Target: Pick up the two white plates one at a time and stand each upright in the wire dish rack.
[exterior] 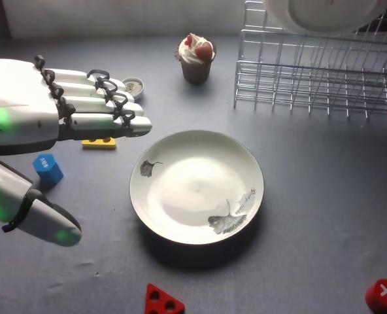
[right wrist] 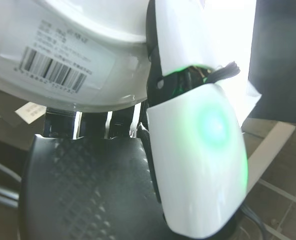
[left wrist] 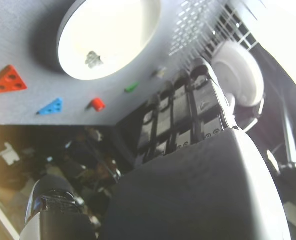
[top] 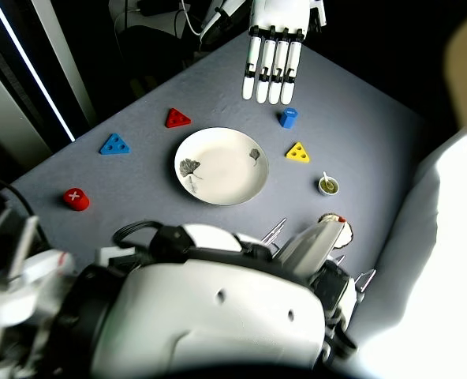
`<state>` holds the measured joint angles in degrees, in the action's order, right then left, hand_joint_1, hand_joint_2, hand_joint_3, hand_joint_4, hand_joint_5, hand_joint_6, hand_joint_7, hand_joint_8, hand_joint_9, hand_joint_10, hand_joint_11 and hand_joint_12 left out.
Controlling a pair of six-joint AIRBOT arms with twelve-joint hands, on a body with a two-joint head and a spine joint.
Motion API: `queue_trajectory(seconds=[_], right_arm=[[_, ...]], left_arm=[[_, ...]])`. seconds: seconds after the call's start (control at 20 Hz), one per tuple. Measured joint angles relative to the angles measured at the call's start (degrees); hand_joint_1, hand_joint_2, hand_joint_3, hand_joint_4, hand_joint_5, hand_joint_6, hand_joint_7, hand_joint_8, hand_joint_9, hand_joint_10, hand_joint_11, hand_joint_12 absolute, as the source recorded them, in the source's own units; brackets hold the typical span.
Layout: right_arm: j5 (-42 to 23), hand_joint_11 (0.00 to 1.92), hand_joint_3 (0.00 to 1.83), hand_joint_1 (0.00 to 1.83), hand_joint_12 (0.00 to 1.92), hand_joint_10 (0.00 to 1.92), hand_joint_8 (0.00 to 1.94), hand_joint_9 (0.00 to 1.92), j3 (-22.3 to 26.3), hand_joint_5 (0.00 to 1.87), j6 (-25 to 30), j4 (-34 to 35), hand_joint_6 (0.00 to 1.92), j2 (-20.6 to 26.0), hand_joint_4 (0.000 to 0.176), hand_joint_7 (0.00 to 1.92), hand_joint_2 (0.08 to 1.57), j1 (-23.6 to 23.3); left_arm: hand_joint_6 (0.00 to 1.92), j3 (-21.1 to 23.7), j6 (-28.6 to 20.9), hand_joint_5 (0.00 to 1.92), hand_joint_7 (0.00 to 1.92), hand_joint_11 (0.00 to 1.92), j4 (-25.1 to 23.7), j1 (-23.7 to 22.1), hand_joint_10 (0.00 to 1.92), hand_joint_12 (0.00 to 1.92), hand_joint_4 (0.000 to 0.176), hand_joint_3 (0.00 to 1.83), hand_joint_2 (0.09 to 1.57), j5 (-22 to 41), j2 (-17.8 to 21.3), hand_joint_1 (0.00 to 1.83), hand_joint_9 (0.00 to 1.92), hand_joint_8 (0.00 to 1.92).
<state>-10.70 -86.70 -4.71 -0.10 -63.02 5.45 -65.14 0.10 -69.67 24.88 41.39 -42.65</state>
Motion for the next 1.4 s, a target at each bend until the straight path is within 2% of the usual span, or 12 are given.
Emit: queue_trajectory(seconds=[0.05, 0.1, 0.15, 0.6, 0.75, 0.85, 1.0, 1.05, 1.15, 1.4], right_arm=[[0.09, 0.95, 0.00, 1.40, 0.91, 1.01, 0.75, 0.99, -0.63, 0.93, 0.13, -0.09, 1.11, -0.22, 0.000, 1.02, 1.10, 0.22], [0.24, 0.94, 0.01, 1.47, 1.33, 0.91, 0.66, 1.00, -1.29, 0.94, 0.17, -0.09, 1.04, -0.46, 0.000, 1.02, 1.08, 0.22], [0.33, 0.94, 0.00, 1.48, 1.42, 0.91, 0.63, 0.99, -2.12, 0.95, 0.22, -0.07, 1.03, -0.79, 0.000, 1.03, 1.08, 0.22], [0.76, 0.97, 0.00, 1.49, 1.40, 0.87, 0.56, 1.01, -5.29, 0.97, 1.16, 1.03, 1.00, -3.26, 0.000, 1.05, 1.07, 1.62], [0.90, 0.97, 0.00, 1.49, 1.38, 0.85, 0.58, 1.02, -6.16, 0.97, 1.33, 1.05, 1.01, -3.80, 0.000, 1.05, 1.07, 2.23], [0.96, 0.95, 0.00, 1.49, 1.42, 0.91, 0.66, 0.98, -6.45, 0.94, 1.31, 0.98, 1.06, -4.15, 0.000, 1.00, 1.09, 2.67], [0.79, 0.96, 0.00, 1.49, 1.41, 0.88, 0.61, 1.00, -7.06, 0.95, 1.51, 0.96, 1.04, -4.87, 0.000, 1.04, 1.08, 3.10], [0.74, 0.94, 0.00, 1.49, 1.43, 0.94, 0.66, 0.96, -7.26, 0.92, 1.68, 0.76, 1.08, -5.05, 0.000, 1.01, 1.09, 3.56], [0.98, 0.94, 0.00, 1.49, 1.42, 0.96, 0.64, 0.95, -7.96, 0.94, 1.73, 0.48, 1.06, -5.90, 0.000, 1.02, 1.09, 4.11], [0.17, 0.96, 0.00, 1.49, 1.40, 0.91, 0.62, 0.98, -9.35, 0.95, 1.99, 0.11, 1.04, -7.48, 0.000, 1.03, 1.08, 4.87]], left_arm=[[0.01, 0.00, 0.02, 0.06, 0.09, 0.13, 0.00, 0.00, 0.00, 0.02, 0.000, 0.00, 0.90, 0.02, 0.00, 0.00, 0.09, 0.00], [0.00, 0.00, 0.02, 0.05, 0.08, 0.13, 0.00, 0.00, 0.00, 0.02, 0.000, 0.00, 0.90, 0.04, 0.00, 0.00, 0.08, 0.00], [0.01, 0.00, 0.02, 0.05, 0.08, 0.13, 0.00, 0.00, 0.00, 0.02, 0.000, 0.00, 0.90, 0.17, 0.00, 0.00, 0.09, 0.00], [0.00, 1.64, 0.02, 0.05, 0.10, 0.12, -3.06, 0.87, 0.01, 0.01, 0.000, 0.00, 0.91, 1.99, -0.59, 0.00, 0.11, 0.01], [0.01, 1.64, 0.00, 0.06, 0.11, 0.13, -3.26, 1.14, 0.01, 0.02, 0.000, 0.00, 0.91, 2.05, -0.59, 0.00, 0.11, 0.01], [0.01, 1.64, 0.02, 0.07, 0.12, 0.13, -3.19, 1.14, 0.01, 0.02, 0.000, 0.00, 0.91, 2.16, -0.59, 0.00, 0.12, 0.01], [0.01, 1.64, -0.04, 0.07, 0.11, 0.12, -3.17, 1.75, 0.00, 0.01, 0.000, 0.00, 0.91, 2.32, -0.70, 0.00, 0.10, 0.00], [0.01, 1.64, -0.02, 0.08, 0.11, 0.13, -3.41, 1.79, 0.01, 0.02, 0.000, 0.00, 0.91, 2.32, -0.70, 0.00, 0.11, 0.01], [0.00, 1.64, -0.02, 0.07, 0.10, 0.14, -3.15, 1.95, 0.00, 0.02, 0.000, 0.00, 0.91, 2.32, -0.72, 0.00, 0.11, 0.00], [0.01, 2.49, 0.04, 0.09, 0.12, 0.14, -3.48, 3.04, 0.01, 0.02, 0.000, 0.00, 0.90, 1.70, -1.18, 0.00, 0.12, 0.00]])
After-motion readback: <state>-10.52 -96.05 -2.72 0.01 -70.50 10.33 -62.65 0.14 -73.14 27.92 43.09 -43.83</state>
